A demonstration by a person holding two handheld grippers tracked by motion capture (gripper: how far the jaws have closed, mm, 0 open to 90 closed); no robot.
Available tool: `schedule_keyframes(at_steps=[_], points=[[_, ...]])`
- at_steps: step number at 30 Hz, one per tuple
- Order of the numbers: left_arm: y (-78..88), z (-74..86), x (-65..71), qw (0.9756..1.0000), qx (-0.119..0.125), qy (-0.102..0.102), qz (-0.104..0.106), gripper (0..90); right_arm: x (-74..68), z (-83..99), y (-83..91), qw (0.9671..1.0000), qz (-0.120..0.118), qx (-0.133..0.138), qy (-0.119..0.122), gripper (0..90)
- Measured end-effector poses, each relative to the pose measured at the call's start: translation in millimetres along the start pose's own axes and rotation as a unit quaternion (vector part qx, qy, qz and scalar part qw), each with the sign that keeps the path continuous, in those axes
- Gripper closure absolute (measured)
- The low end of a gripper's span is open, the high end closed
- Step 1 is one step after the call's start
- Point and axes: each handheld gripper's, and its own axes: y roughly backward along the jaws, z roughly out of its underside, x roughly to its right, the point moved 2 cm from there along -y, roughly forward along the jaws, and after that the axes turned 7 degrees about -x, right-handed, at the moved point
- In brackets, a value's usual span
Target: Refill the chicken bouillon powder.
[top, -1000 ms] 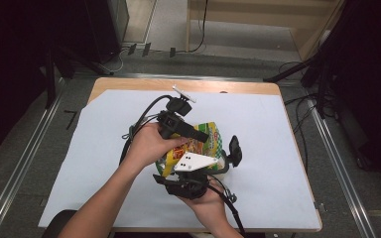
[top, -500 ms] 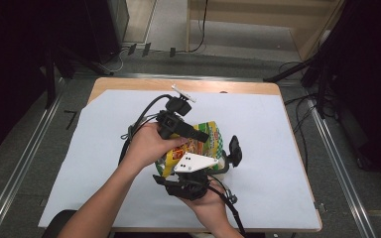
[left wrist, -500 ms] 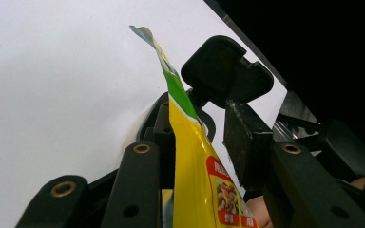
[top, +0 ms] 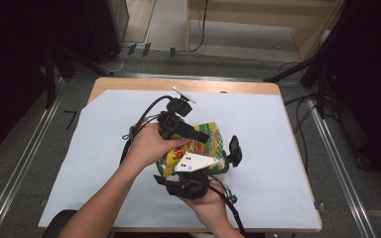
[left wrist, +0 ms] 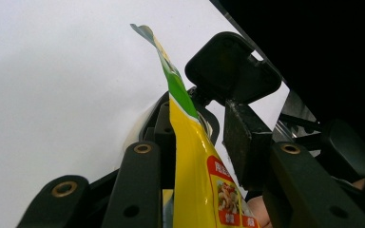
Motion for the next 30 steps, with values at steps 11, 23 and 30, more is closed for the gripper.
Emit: schedule_keyframes(at_steps=[11,23,30], points=[[-3.7,0.6,-2.3,1.0,-0.007,0.004,-0.001,68.7,-0.1,0.6,-1.1,1.0,-0.004,-0.003,-0.004,67.0],[-3.5,0.6,-2.5,1.0,-0.006,0.005,0.002,68.7,0.6,1.5,-1.1,1.0,-0.002,-0.006,-0.004,67.0],[0.9,0.6,1.7,1.0,0.002,-0.001,0.0,68.5,-1.2,-0.9,1.0,1.0,0.0,-0.001,0.002,67.0]])
